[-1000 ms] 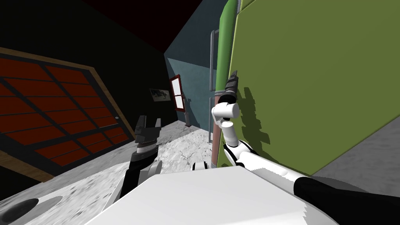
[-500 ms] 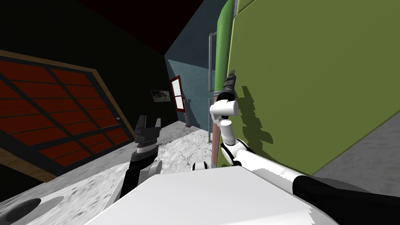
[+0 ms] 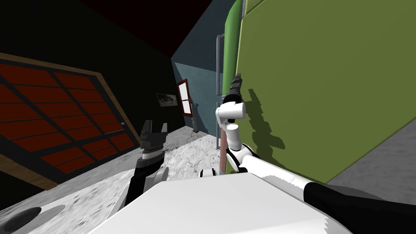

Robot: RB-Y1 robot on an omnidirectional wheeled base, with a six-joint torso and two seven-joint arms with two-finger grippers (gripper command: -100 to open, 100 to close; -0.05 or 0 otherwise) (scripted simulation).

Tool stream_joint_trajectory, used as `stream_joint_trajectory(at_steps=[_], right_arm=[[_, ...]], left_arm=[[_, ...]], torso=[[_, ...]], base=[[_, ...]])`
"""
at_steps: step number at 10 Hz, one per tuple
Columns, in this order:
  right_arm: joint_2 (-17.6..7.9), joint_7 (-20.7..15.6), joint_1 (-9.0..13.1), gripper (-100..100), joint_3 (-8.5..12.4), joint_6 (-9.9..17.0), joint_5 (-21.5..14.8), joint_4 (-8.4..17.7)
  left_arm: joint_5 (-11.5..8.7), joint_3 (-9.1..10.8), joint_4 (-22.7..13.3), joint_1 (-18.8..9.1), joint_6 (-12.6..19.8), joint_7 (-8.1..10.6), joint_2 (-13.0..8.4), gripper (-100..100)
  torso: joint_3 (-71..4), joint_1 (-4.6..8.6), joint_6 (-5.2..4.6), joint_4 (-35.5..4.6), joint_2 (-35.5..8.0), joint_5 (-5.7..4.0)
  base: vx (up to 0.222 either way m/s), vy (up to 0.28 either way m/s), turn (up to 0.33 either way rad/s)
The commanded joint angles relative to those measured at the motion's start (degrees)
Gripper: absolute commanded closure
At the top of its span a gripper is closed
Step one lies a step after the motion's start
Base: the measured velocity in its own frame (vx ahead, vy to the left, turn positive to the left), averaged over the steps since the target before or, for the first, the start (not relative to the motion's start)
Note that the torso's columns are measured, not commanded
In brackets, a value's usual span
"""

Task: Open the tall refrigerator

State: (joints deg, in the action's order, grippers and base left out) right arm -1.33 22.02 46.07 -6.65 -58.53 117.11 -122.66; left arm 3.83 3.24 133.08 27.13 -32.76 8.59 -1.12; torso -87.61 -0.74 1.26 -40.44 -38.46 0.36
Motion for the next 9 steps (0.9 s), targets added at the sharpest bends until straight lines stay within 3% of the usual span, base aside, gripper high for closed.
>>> stream_joint_trajectory(at_steps=[1,2,3,6,7,8,9], right_arm=[[4.00,0.32,0.60,-100,-0.24,-0.06,2.00,1.17],[3.19,0.10,1.08,-100,-0.35,-0.05,1.29,0.53],[3.24,-0.97,3.25,-100,-0.43,-0.42,2.02,0.85],[2.93,-3.56,7.32,-100,0.26,-2.12,3.50,2.04],[3.56,-2.59,6.38,-100,-0.85,-1.54,3.28,1.93],[3.11,-2.08,4.99,100,-0.14,-1.15,2.65,1.36],[3.20,-1.34,3.83,100,-0.34,-0.66,2.23,1.02]], left_arm=[[0.00,0.00,0.01,0.00,0.00,0.00,0.00,0],[0.00,-0.01,0.01,0.00,-0.01,0.00,0.01,0],[0.00,-0.01,0.02,0.00,-0.01,0.00,0.01,0],[0.00,0.00,0.00,0.00,0.00,0.00,0.00,0],[0.00,0.00,0.00,0.00,0.00,0.00,0.00,0],[0.00,0.00,0.00,0.00,0.00,0.00,0.00,0],[0.00,0.01,0.00,0.00,0.00,0.00,0.00,0]], torso=[[0.26,0.13,-0.25,-0.16,-0.27,-0.09],[0.83,0.63,-0.71,-0.42,-0.93,-0.37],[1.57,1.43,-1.26,-0.73,-1.84,-0.81],[2.44,2.43,-1.76,-1.46,-3.08,-1.18],[2.33,2.56,-1.87,-1.68,-3.09,-1.18],[2.46,2.33,-1.79,-1.62,-3.20,-1.13],[2.60,2.18,-1.74,-1.73,-3.36,-1.01]], base=[[0.035,-0.006,0.085],[-0.004,0.014,0.041],[0.009,0.031,0.035],[0.054,0.005,0.019],[0.009,0.020,0.054],[-0.028,0.004,-0.046],[-0.036,-0.030,-0.095]])
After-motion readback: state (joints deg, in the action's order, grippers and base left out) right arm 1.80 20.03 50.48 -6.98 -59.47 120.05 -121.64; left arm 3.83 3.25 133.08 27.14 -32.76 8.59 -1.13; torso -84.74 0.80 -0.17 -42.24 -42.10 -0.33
